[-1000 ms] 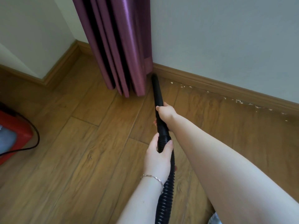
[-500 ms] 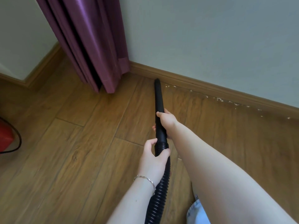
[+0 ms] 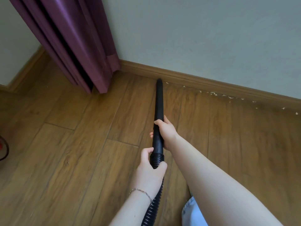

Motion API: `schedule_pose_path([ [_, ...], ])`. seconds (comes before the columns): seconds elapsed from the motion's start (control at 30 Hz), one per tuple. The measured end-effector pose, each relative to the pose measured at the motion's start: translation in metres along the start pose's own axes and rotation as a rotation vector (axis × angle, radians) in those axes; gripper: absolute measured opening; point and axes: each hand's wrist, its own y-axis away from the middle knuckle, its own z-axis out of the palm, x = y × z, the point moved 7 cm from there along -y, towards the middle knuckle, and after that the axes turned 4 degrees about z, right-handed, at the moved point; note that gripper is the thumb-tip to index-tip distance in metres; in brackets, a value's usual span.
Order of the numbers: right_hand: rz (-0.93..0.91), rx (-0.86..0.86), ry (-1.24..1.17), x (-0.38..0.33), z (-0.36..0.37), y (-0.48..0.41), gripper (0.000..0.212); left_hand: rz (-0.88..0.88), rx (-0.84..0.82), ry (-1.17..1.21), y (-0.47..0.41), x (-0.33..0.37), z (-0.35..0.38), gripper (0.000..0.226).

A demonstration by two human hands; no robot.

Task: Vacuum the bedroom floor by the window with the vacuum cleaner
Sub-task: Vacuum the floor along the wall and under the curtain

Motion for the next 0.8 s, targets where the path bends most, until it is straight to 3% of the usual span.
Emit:
schedule_pose_path([
  [0.23,-0.018,-0.002,-0.032,0.012,-0.026,0.008,0.066,0.005,-0.041,-0.105,0.010,-0.006,0.024,0.043],
  [0.57,-0.036,0.045,-0.161,0.005,-0.067,0.015,0.051,0.032,-0.088,-0.065,0.007,0.004,0.048,0.046],
  [0.8,-0.047,0.066,-0.220,0.001,-0.093,0.021,0.059,0.041,-0.108,-0.086,0.004,0.012,0.066,0.047],
])
